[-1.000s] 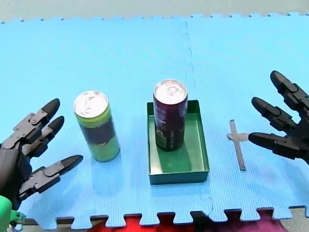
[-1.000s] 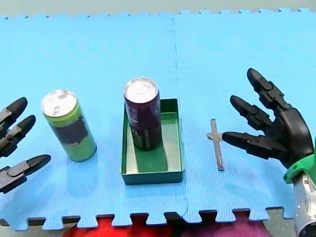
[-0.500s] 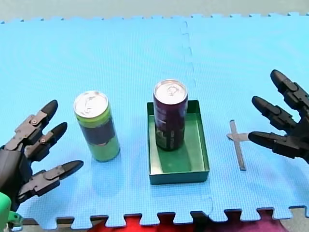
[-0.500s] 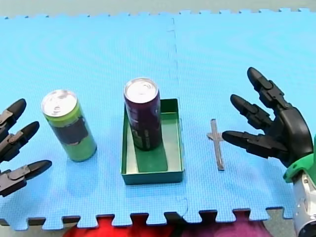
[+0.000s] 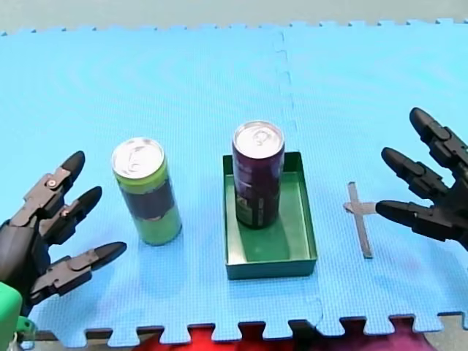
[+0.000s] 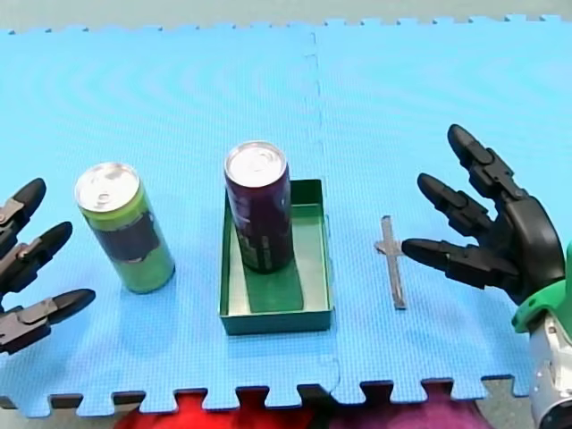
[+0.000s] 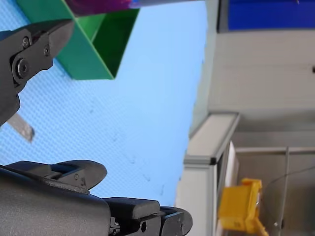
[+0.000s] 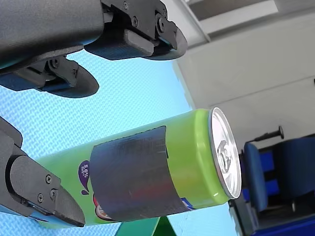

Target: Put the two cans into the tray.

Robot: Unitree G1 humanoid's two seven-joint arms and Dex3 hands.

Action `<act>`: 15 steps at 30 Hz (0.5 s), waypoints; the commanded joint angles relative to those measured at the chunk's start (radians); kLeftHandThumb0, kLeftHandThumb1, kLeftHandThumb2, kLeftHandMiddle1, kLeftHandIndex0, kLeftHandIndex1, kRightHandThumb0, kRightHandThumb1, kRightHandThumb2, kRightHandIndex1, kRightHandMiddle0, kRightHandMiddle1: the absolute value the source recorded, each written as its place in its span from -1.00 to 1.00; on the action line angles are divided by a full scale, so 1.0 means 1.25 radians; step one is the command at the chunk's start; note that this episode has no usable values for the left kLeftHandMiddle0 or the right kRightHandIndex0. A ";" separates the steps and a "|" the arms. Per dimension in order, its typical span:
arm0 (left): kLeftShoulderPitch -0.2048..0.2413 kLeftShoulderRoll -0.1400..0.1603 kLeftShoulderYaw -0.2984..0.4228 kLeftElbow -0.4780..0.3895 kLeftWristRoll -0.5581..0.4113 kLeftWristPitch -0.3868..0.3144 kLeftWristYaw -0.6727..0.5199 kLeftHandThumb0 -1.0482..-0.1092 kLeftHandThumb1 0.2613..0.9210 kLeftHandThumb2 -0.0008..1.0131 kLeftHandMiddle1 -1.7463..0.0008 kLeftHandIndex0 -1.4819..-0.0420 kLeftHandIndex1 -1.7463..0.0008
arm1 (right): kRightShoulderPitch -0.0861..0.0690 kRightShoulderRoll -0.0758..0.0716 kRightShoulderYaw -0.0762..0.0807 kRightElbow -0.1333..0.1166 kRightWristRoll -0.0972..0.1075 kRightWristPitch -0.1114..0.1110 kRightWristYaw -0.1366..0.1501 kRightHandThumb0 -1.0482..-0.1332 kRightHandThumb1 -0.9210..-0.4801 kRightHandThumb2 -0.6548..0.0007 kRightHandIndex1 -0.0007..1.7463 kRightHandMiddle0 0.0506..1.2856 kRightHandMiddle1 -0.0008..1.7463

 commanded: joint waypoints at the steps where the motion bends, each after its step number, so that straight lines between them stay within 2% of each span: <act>1: -0.009 -0.003 0.000 0.010 -0.008 -0.005 -0.002 -1.00 0.26 -1.00 1.00 0.66 1.00 | -0.004 -0.004 -0.003 0.002 0.001 -0.006 0.001 -0.33 0.33 1.00 -1.00 -0.83 -1.00; 15: -0.024 -0.021 -0.006 0.009 -0.032 0.009 -0.018 -0.95 0.18 -1.00 1.00 0.66 1.00 | -0.009 -0.005 -0.009 0.013 0.004 -0.007 0.007 -0.31 0.34 1.00 -1.00 -0.83 -1.00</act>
